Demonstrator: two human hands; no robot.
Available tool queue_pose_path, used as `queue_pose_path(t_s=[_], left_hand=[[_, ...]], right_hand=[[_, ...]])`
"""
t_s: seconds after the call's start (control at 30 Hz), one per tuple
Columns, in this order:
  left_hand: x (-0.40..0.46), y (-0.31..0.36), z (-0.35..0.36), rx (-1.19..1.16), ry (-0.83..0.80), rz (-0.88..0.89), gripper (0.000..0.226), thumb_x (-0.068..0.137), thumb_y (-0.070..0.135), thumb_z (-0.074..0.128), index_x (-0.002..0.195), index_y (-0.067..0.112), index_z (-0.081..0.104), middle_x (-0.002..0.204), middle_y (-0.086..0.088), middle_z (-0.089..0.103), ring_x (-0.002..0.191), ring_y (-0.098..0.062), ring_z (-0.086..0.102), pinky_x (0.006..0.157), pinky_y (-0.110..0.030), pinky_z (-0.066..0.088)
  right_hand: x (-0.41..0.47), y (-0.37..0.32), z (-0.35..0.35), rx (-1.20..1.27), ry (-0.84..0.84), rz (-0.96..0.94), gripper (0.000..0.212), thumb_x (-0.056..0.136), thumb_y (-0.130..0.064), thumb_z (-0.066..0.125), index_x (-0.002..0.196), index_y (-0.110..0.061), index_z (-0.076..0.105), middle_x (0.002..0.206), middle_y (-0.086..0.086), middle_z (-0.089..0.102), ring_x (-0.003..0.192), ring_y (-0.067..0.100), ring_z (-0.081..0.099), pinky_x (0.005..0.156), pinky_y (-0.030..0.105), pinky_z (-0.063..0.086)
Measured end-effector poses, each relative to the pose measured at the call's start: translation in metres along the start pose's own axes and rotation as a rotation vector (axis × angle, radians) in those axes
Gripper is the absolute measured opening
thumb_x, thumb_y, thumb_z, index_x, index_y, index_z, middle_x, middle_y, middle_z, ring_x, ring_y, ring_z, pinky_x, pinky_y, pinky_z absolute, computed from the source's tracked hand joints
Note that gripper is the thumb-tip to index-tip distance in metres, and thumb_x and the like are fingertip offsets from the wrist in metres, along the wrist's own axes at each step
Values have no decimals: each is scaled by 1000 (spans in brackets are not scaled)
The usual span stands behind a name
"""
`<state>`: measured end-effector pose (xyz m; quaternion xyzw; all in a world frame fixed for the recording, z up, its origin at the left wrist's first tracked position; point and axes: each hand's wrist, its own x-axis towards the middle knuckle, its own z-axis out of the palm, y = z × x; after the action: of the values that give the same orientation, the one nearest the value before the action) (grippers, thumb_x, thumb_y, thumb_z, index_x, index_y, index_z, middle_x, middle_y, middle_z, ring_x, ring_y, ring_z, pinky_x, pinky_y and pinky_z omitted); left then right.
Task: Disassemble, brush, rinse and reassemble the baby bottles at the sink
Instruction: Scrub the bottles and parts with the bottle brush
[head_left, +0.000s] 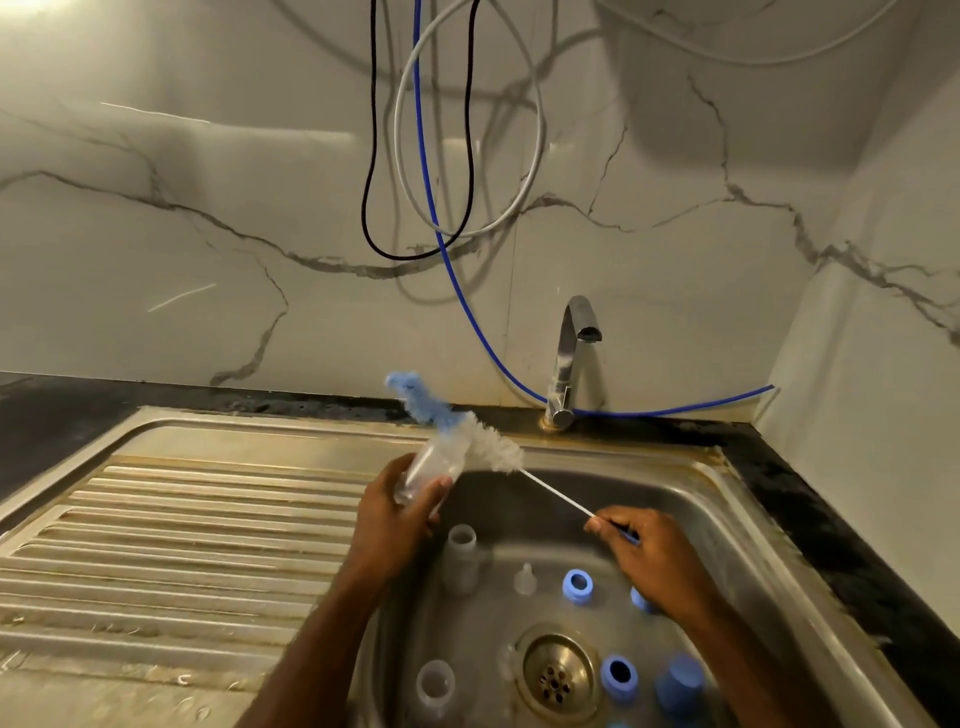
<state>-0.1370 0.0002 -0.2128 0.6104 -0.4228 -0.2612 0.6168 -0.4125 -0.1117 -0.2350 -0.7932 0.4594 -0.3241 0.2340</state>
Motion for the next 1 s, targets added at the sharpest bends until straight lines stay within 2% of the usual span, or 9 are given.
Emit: queue_pose_path(t_s=[0.17, 0.3, 0.43, 0.53, 0.63, 0.7, 0.77, 0.87, 1.0], left_hand=[[-3, -2, 9, 50, 4, 65, 44, 86, 30, 77, 122, 35, 53, 112, 17, 61, 102, -11, 66, 82, -37, 61], [4, -3, -10, 46, 143, 86, 44, 87, 23, 77, 125, 25, 53, 115, 5, 62, 104, -14, 64, 74, -21, 55], [2, -12, 9, 217, 19, 152, 53, 85, 25, 80, 130, 28, 52, 124, 8, 61, 110, -10, 61, 87, -26, 53], [6, -17, 14, 301, 27, 219, 59, 81, 25, 83, 132, 26, 53, 126, 8, 61, 111, -9, 59, 86, -19, 47], [11, -17, 0, 318, 156, 217, 61, 79, 19, 84, 132, 20, 54, 124, 0, 62, 109, -11, 58, 86, -21, 47], [8, -11, -2, 348, 209, 238, 57, 80, 16, 84, 130, 18, 57, 122, 1, 60, 100, -1, 55, 82, -13, 43], [4, -6, 4, 404, 198, 325, 53, 80, 15, 83, 127, 20, 58, 121, 3, 59, 99, 3, 54, 86, -13, 45], [6, -6, 8, 626, 255, 433, 55, 81, 5, 79, 131, 19, 61, 135, -4, 58, 117, -24, 54, 95, -38, 49], [17, -12, -9, 728, 348, 500, 60, 75, -5, 80, 130, 16, 66, 136, -8, 60, 116, -34, 53, 88, -39, 47]], right_hand=[[0, -11, 5, 24, -37, -52, 11, 96, -30, 65, 94, -36, 74, 87, -22, 72, 87, -4, 66, 82, 21, 53], [0, 3, -4, -16, -96, -1, 12, 96, -31, 65, 92, -36, 75, 85, -23, 71, 86, -2, 66, 85, 30, 56], [-2, -17, 10, 4, -38, -62, 14, 97, -28, 63, 93, -35, 73, 87, -19, 72, 84, -2, 66, 77, 22, 55], [-1, -19, 9, 27, -30, -51, 13, 97, -30, 63, 93, -35, 74, 88, -18, 72, 84, -2, 67, 77, 23, 55], [-1, -4, -6, 25, -111, 0, 13, 96, -29, 64, 92, -34, 75, 86, -17, 73, 86, 2, 68, 85, 36, 56], [-4, -3, -9, 22, -143, 5, 15, 97, -26, 64, 88, -33, 74, 83, -14, 73, 84, 4, 68, 85, 41, 56], [-4, -12, -3, 23, -126, -1, 15, 96, -24, 64, 89, -31, 75, 83, -13, 73, 83, 3, 67, 84, 36, 56], [-3, -27, 7, 15, -61, -12, 12, 96, -27, 65, 92, -29, 76, 84, -15, 73, 81, -1, 66, 78, 24, 53], [-1, -36, -6, 30, -162, 4, 16, 95, -25, 65, 86, -29, 78, 81, -13, 74, 79, -1, 68, 76, 18, 53]])
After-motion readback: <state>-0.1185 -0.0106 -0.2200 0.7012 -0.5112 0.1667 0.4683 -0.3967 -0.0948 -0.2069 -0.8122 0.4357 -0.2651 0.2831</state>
